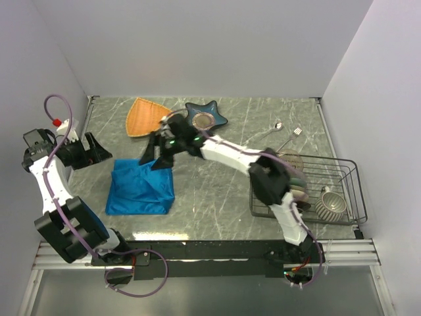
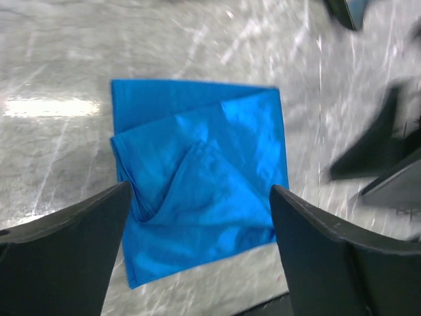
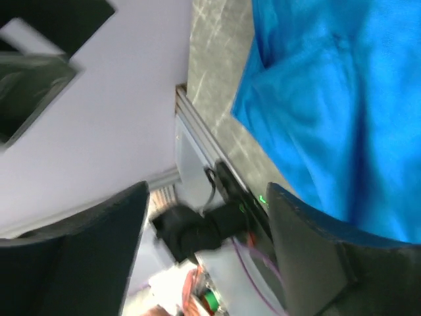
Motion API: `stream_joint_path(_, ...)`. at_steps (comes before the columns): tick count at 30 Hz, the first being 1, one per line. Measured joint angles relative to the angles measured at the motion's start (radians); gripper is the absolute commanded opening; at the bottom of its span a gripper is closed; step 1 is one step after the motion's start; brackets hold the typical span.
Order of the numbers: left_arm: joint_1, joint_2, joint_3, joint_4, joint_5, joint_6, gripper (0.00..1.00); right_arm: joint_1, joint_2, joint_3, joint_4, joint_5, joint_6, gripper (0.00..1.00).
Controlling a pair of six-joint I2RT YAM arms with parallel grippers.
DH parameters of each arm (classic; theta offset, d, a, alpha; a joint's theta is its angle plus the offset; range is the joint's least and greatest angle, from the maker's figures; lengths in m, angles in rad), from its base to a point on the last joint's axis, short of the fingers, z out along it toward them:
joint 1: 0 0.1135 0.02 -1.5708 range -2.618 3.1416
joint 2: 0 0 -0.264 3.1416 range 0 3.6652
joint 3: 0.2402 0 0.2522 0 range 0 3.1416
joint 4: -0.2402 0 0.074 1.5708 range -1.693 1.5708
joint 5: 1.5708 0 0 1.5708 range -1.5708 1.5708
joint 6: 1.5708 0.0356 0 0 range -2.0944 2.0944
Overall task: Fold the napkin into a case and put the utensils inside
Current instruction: Fold the rectangle-folded napkin at the center of the board.
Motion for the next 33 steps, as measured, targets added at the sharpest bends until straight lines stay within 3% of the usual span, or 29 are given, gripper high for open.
stream_joint_path(6, -0.005, 0.059, 0.029, -0.153, 0.044, 0.215, 0.64, -0.114, -0.269, -0.252, -0.052, -0.041, -0.241, 0.28)
stream_joint_path(11, -0.016, 0.163, 0.029, -0.238, 0.048, 0.284, 0.62, -0.081, -0.290, -0.349, -0.067, -0.039, -0.358, 0.18)
stream_joint_path(19, -0.050, 0.164, -0.015, -0.212, 0.014, 0.257, 0.64, -0.023, -0.190, -0.349, -0.106, 0.015, -0.433, 0.20)
stream_joint_path(27, -0.096, 0.140, -0.082, -0.161, -0.055, 0.227, 0.57, -0.011, -0.074, -0.242, -0.104, 0.048, -0.423, 0.25)
stream_joint_path(30, -0.119, 0.140, -0.090, -0.129, -0.070, 0.201, 0.57, 0.005, -0.041, -0.204, -0.103, 0.049, -0.411, 0.32)
stream_joint_path(33, -0.157, 0.143, -0.091, -0.093, -0.084, 0.175, 0.57, 0.026, -0.019, -0.190, -0.090, 0.045, -0.396, 0.47)
